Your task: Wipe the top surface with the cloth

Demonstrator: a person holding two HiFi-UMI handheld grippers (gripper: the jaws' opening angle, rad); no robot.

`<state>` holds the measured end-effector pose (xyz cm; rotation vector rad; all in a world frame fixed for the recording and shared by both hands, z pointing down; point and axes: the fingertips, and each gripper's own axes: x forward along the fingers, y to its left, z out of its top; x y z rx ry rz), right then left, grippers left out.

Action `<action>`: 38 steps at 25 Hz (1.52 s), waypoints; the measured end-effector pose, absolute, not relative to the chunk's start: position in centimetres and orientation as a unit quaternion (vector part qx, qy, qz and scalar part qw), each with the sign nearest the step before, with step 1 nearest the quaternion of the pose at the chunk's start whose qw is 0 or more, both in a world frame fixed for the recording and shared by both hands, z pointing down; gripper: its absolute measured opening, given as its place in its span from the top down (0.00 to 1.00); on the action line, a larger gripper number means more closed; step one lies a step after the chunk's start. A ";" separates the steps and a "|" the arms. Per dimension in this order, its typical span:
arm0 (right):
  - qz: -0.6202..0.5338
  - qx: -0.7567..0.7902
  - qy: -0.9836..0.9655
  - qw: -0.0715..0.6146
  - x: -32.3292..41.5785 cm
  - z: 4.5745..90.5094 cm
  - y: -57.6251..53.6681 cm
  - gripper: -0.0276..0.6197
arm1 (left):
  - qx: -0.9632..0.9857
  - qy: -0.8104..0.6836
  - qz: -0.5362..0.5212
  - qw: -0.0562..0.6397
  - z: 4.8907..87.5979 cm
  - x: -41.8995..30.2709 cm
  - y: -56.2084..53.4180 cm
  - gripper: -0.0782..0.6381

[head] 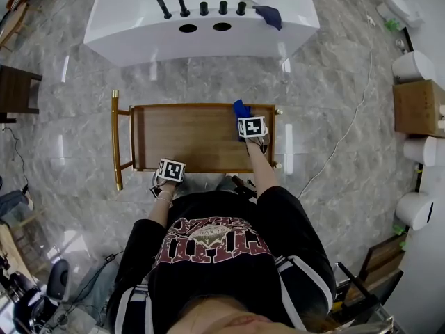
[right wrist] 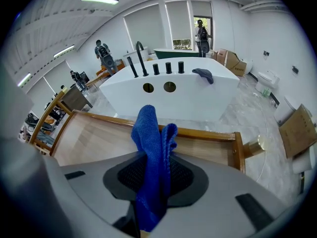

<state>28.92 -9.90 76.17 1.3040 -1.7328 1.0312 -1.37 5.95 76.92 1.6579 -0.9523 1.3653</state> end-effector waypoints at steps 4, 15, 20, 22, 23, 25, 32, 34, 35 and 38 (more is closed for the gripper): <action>0.403 0.519 -0.661 0.362 31.0 76.1 -9.7 0.80 | 0.654 -0.375 0.535 0.381 76.7 -1.2 6.0 0.82; 0.377 0.542 -0.645 0.384 34.7 75.5 -9.5 0.80 | 0.656 -0.376 0.536 0.376 76.7 -1.5 5.9 0.82; 0.373 0.572 -0.614 0.395 37.6 75.8 -9.0 0.80 | 0.661 -0.371 0.536 0.373 76.8 -1.2 5.9 0.82; 0.371 0.583 -0.601 0.400 38.7 75.4 -8.7 0.80 | 0.660 -0.369 0.535 0.376 77.0 -1.0 6.0 0.82; 0.372 0.588 -0.596 0.400 39.1 75.3 -8.5 0.80 | 0.661 -0.368 0.532 0.381 77.0 -0.9 6.0 0.82; 0.370 0.592 -0.594 0.400 39.4 75.4 -8.6 0.80 | 0.663 -0.368 0.525 0.387 77.0 -0.8 5.7 0.82; 0.367 0.598 -0.597 0.389 39.6 76.3 -9.3 0.80 | 0.668 -0.369 0.511 0.395 77.1 -0.9 5.1 0.82; 0.372 0.604 -0.590 0.386 39.6 76.5 -9.1 0.80 | 0.669 -0.375 0.504 0.397 77.0 -1.5 4.7 0.82; 0.373 0.607 -0.587 0.385 39.6 76.6 -9.0 0.80 | 0.669 -0.385 0.499 0.394 76.6 -2.2 4.3 0.82; 0.372 0.611 -0.585 0.383 39.4 76.5 -8.9 0.80 | 0.657 -0.443 0.477 0.380 75.4 -6.1 2.9 0.82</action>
